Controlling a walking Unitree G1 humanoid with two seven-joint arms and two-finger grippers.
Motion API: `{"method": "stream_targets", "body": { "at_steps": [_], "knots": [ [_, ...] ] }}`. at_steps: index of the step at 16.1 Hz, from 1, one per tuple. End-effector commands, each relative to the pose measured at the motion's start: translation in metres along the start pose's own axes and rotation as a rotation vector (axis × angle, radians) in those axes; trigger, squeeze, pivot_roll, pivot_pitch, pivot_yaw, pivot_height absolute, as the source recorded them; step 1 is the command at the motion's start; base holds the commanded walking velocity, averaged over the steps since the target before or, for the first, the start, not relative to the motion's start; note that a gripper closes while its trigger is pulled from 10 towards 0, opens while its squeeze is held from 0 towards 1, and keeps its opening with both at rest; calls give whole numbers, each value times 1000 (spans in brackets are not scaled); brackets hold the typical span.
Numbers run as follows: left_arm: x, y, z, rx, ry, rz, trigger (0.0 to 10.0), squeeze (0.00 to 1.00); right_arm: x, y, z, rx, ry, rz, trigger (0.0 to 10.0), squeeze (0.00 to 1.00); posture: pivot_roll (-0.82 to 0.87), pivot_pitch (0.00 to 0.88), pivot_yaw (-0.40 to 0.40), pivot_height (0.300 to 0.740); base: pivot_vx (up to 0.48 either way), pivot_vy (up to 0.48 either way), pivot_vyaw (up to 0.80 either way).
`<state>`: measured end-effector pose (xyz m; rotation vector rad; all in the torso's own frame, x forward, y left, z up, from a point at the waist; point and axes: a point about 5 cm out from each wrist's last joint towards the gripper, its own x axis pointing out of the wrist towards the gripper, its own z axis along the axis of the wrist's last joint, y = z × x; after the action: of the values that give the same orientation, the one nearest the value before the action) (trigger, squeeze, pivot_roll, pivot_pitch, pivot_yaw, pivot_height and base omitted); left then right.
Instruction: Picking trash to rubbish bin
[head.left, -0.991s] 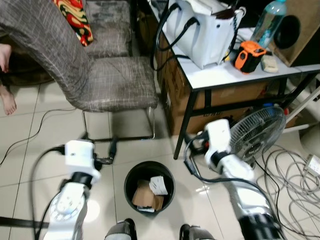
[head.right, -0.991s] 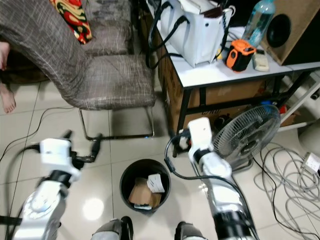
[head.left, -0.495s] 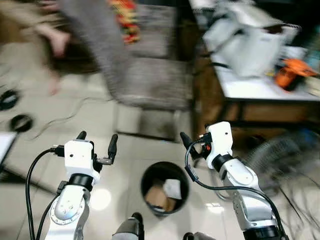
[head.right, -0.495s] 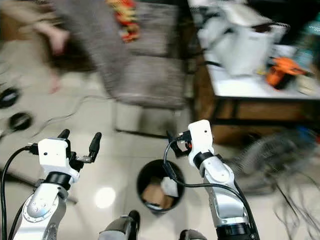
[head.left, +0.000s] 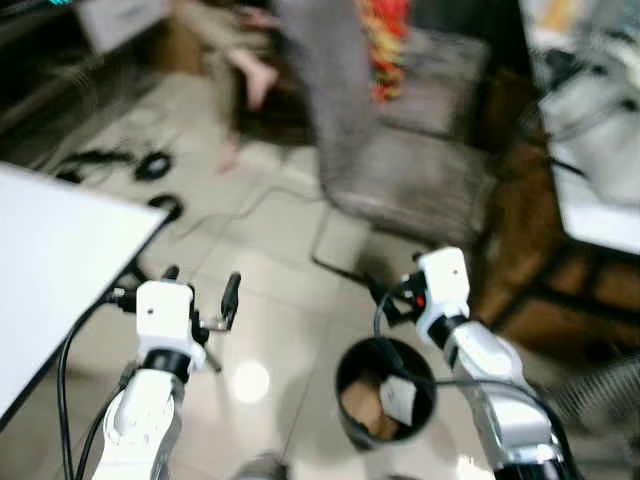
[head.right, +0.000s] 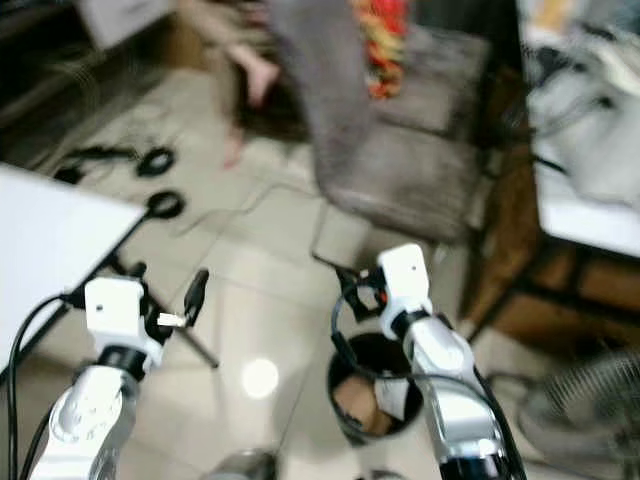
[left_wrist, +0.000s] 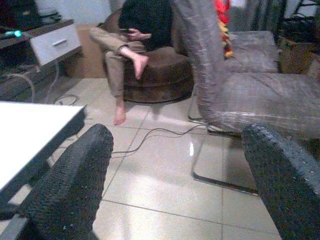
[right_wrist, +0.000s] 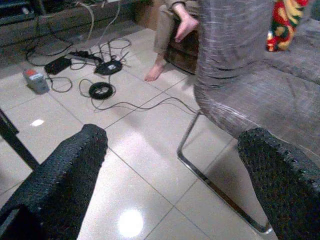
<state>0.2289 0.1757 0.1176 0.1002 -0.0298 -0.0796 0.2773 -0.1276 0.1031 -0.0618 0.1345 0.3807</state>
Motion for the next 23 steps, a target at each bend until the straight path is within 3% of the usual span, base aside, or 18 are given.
{"method": "stream_targets", "body": {
  "at_steps": [1,23],
  "knots": [
    [-2,3,-1,13,13,2,10000,0,1,6,2,18,-3,20,10000,0,-51,120,4,740,0,0,800],
    [6,4,8,48,-33,84,10000,0,0,2,13,-26,-60,-7,10000,0,-54,129,-4,740,0,0,800]
  ]
}}
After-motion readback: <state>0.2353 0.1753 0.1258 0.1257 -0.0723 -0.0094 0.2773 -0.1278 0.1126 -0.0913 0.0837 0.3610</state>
